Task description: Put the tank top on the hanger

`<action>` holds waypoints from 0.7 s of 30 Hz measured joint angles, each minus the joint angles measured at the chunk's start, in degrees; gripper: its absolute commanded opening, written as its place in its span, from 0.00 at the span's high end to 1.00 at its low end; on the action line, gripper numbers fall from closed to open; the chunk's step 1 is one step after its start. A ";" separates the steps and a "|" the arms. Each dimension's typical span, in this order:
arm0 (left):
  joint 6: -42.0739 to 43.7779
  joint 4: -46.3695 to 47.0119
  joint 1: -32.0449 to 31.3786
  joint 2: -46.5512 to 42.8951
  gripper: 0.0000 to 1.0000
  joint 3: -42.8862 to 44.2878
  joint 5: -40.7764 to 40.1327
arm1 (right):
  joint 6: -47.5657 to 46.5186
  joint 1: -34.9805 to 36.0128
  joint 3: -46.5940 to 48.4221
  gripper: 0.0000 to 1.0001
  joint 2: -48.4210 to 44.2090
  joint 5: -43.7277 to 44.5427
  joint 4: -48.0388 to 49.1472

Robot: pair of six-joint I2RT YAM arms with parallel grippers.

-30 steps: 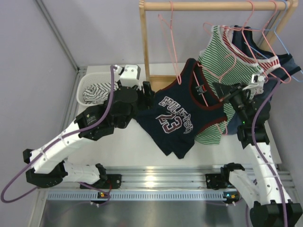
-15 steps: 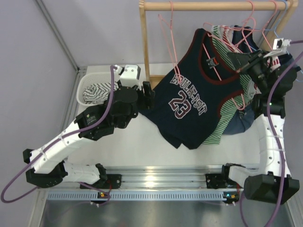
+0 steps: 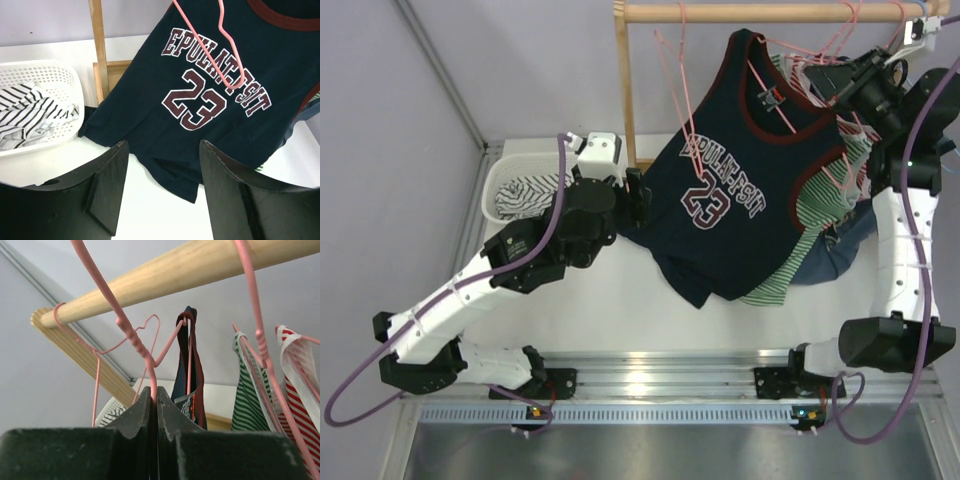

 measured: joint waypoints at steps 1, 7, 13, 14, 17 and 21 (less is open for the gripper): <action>0.00 0.00 0.00 0.07 0.36 0.04 0.00 | -0.79 0.33 1.57 1.00 1.03 0.28 -1.27; 0.00 -0.02 0.00 0.17 0.36 0.20 0.04 | -6.21 4.85 10.10 1.00 6.47 4.81 -9.40; -0.02 -0.17 0.00 0.17 0.36 0.37 0.02 | -10.32 8.59 15.45 1.00 10.71 9.27 -14.38; -0.02 -0.35 0.00 0.17 0.36 0.44 0.02 | -10.78 9.11 15.58 1.00 10.99 9.70 -14.93; -0.02 -0.72 0.00 0.17 0.36 0.63 0.00 | -12.26 10.71 17.07 1.00 12.61 11.74 -17.14; -0.02 -1.33 0.00 0.17 0.36 0.66 0.00 | -13.75 12.74 17.53 1.00 13.97 12.83 -18.60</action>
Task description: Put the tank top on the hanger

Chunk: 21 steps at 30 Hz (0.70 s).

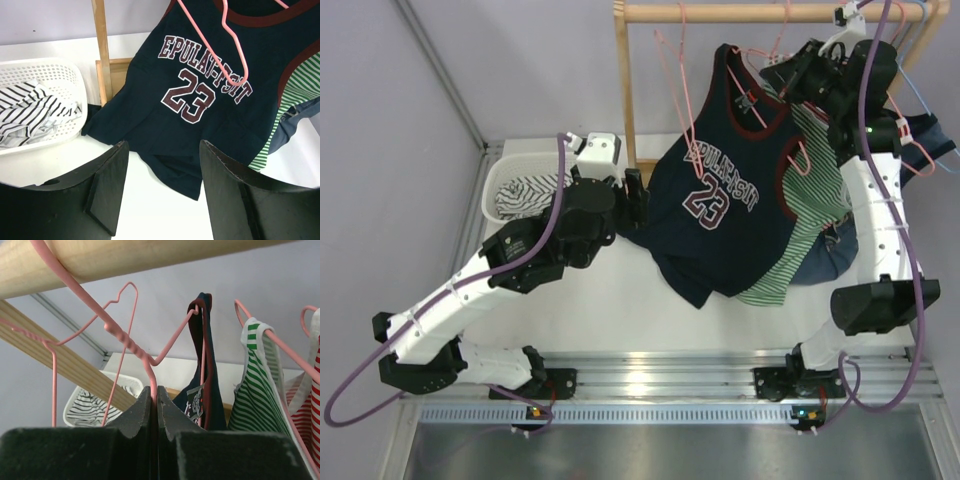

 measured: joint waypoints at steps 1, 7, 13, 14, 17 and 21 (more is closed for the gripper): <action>0.00 -0.22 0.00 0.00 0.36 0.00 -0.02 | -0.22 0.24 0.00 1.00 0.07 0.33 -0.39; 0.00 -0.81 0.00 0.00 0.36 0.00 -0.02 | -1.57 0.63 -0.61 0.93 -0.09 1.97 -0.81; 0.00 -0.81 0.00 0.00 0.36 0.00 0.00 | -2.03 0.22 -2.45 0.62 -0.87 3.74 -1.20; 0.00 -0.81 0.00 0.00 0.36 0.00 0.00 | -1.99 0.00 -3.13 0.59 -1.25 3.98 -1.20; 0.00 -0.81 0.00 0.00 0.36 0.00 0.00 | -2.01 -0.46 -5.66 0.45 -3.06 4.72 -1.53; 0.00 -0.79 0.00 0.00 0.36 0.00 0.00 | -2.21 -0.85 -7.58 0.32 -6.19 5.92 -2.99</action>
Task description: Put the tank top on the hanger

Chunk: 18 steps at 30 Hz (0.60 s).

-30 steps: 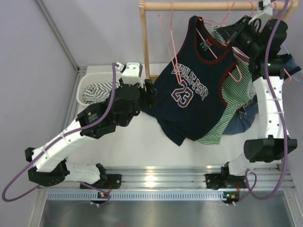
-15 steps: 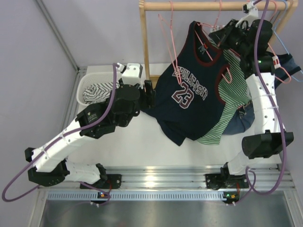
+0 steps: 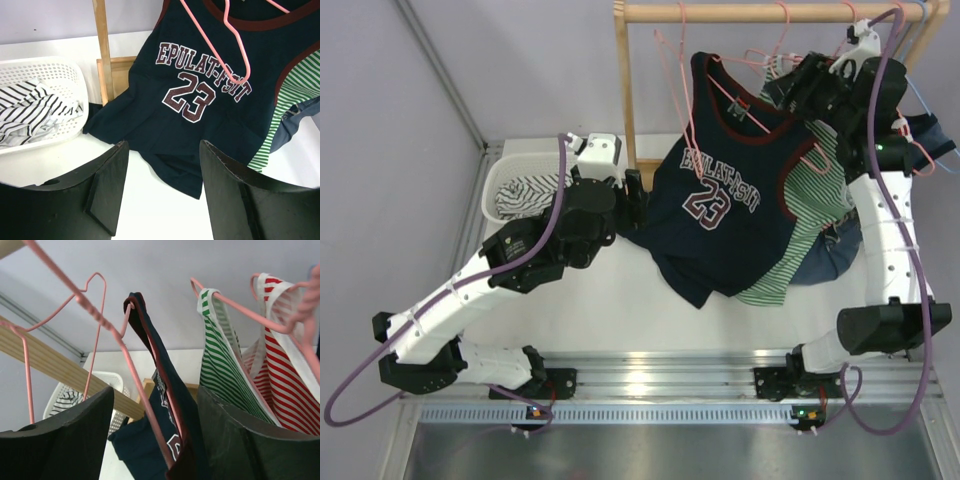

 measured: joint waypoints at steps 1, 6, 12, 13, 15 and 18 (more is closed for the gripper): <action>0.00 0.00 0.00 0.00 0.36 0.00 0.00 | 0.00 -0.37 -0.50 0.28 -1.14 0.39 -0.48; -0.02 0.00 0.00 -0.09 0.36 -0.04 0.00 | -0.68 -1.66 -1.05 0.21 -6.38 2.49 -4.00; -0.04 0.00 0.00 -0.55 0.36 -0.37 0.09 | -2.16 -3.48 -4.92 0.15 -15.76 1.88 -6.84; -0.04 0.02 0.00 -0.66 0.36 -0.44 0.17 | -2.23 -3.48 -7.10 0.15 -18.14 1.22 -7.08; -0.28 0.02 0.00 -0.96 0.36 -0.81 0.20 | -2.29 -2.99 -13.00 0.15 -23.74 -0.02 -7.54; -0.92 0.04 0.00 -2.05 0.36 -2.54 0.22 | -2.32 0.79 -21.57 0.15 -30.84 0.31 -8.72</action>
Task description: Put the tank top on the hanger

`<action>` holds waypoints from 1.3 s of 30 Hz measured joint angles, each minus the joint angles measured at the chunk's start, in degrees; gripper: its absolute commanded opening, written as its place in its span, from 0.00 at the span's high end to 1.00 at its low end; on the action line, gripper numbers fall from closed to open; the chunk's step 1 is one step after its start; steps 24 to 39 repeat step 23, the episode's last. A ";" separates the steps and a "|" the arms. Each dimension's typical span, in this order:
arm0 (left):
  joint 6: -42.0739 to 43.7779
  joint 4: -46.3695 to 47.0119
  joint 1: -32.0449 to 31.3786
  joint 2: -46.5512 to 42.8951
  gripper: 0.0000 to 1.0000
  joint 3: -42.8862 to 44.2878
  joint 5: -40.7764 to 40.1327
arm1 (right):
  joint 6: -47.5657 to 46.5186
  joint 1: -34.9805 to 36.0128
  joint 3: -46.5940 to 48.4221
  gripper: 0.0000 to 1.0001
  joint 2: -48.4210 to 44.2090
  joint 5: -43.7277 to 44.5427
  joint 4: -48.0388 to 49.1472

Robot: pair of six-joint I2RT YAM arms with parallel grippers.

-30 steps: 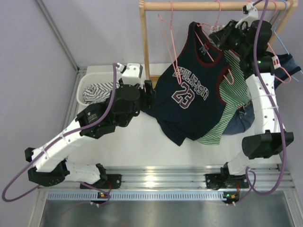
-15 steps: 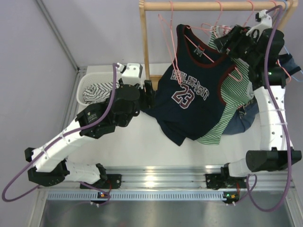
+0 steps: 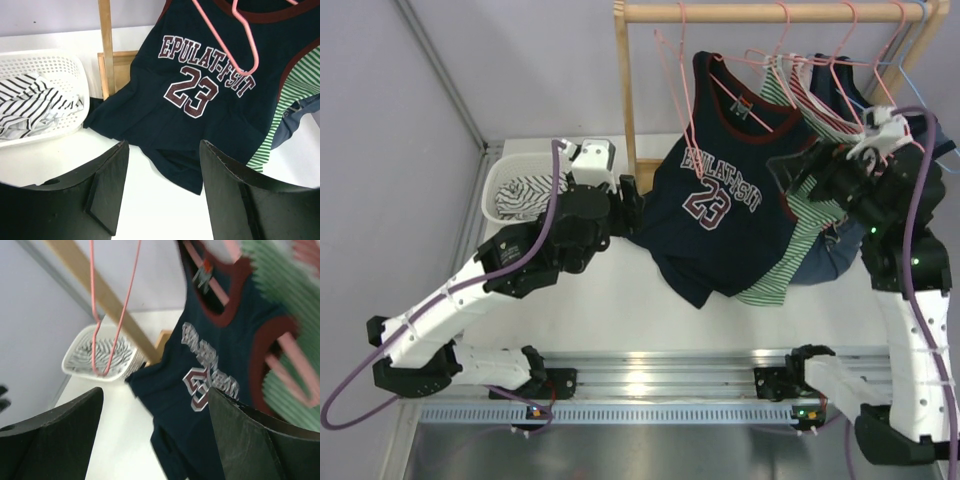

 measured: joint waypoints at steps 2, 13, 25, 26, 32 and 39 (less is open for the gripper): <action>-0.66 0.20 0.00 -0.90 0.36 -1.88 0.00 | 0.24 6.29 -5.55 0.15 -3.82 2.32 -0.57; -7.28 0.74 0.00 -6.80 0.36 -20.63 0.02 | 7.56 28.81 -40.19 0.00 -16.17 12.68 1.07; -13.77 0.07 0.00 -10.29 0.36 -29.68 1.01 | 9.68 30.40 -44.04 0.00 -18.38 18.93 2.62; -13.77 0.07 0.00 -10.29 0.36 -29.68 1.01 | 9.68 30.40 -44.04 0.00 -18.38 18.93 2.62; -13.77 0.07 0.00 -10.29 0.36 -29.68 1.01 | 9.68 30.40 -44.04 0.00 -18.38 18.93 2.62; -13.77 0.07 0.00 -10.29 0.36 -29.68 1.01 | 9.68 30.40 -44.04 0.00 -18.38 18.93 2.62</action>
